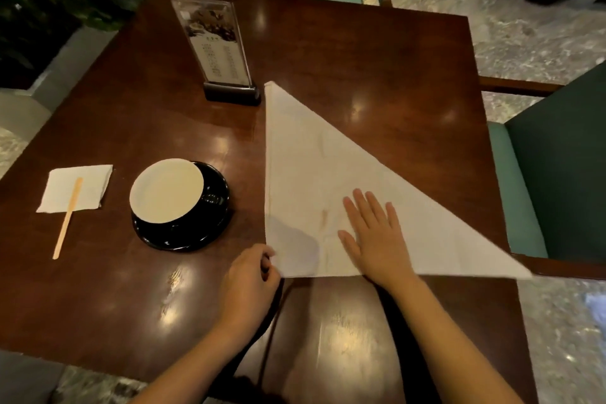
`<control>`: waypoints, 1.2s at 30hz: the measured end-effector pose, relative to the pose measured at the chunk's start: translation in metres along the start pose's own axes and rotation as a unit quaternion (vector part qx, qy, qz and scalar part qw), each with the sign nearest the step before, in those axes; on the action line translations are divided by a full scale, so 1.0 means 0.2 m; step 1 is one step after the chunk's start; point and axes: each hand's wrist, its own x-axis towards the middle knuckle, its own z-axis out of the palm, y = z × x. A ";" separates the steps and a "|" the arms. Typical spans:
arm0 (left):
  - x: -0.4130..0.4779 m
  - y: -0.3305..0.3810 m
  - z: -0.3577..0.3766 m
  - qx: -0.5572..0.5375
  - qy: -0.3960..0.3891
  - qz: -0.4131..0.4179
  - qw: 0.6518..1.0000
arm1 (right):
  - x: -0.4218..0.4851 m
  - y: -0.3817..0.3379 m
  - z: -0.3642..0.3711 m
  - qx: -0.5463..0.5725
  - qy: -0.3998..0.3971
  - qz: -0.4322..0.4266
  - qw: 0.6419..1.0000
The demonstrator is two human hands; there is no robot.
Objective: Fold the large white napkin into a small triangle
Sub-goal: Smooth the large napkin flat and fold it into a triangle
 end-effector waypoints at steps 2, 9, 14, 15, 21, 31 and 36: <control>0.01 0.07 0.04 0.009 -0.014 0.008 1.000 | 0.07 0.13 -0.06 -0.001 -0.023 -0.055 0.998; 0.45 0.57 0.22 -0.004 0.087 0.243 0.966 | 0.21 0.12 -0.13 0.095 0.104 0.024 0.990; 0.88 0.75 0.44 0.177 -0.050 0.256 0.949 | 0.36 0.03 -0.07 0.073 0.087 0.146 0.983; 0.92 0.71 0.47 0.231 -0.063 0.265 0.934 | 0.37 0.03 -0.04 0.057 0.088 0.155 0.982; 0.99 0.55 0.49 0.331 -0.014 0.243 0.912 | 0.27 0.11 0.03 0.036 0.111 0.215 0.970; 1.02 0.55 0.46 0.318 -0.015 0.230 0.920 | -0.12 0.46 -0.04 0.007 0.085 0.348 0.933; 1.02 0.56 0.47 0.319 -0.025 0.216 0.922 | -0.21 0.53 -0.07 0.012 0.081 0.402 0.912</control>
